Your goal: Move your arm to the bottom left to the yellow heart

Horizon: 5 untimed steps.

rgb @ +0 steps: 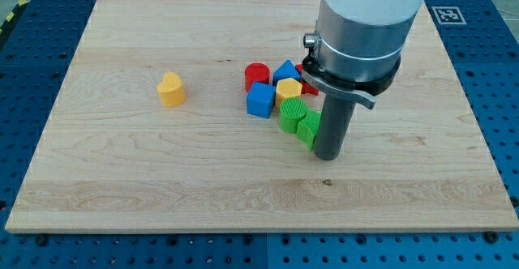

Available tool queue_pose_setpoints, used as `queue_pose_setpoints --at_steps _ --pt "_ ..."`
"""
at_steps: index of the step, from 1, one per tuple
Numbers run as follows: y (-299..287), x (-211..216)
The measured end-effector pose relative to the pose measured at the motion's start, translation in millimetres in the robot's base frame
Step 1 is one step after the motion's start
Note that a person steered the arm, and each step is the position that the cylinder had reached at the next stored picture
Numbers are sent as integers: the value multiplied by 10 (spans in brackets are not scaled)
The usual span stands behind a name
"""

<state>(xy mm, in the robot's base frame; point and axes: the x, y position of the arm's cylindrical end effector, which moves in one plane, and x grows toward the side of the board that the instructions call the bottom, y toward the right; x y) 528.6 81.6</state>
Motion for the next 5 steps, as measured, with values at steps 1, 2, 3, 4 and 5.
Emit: queue_pose_setpoints --at_steps 1,2,3,4,5 --pt "0 -94" --pt "0 -204" --pt "0 -212" --pt "0 -13" --pt "-87 510"
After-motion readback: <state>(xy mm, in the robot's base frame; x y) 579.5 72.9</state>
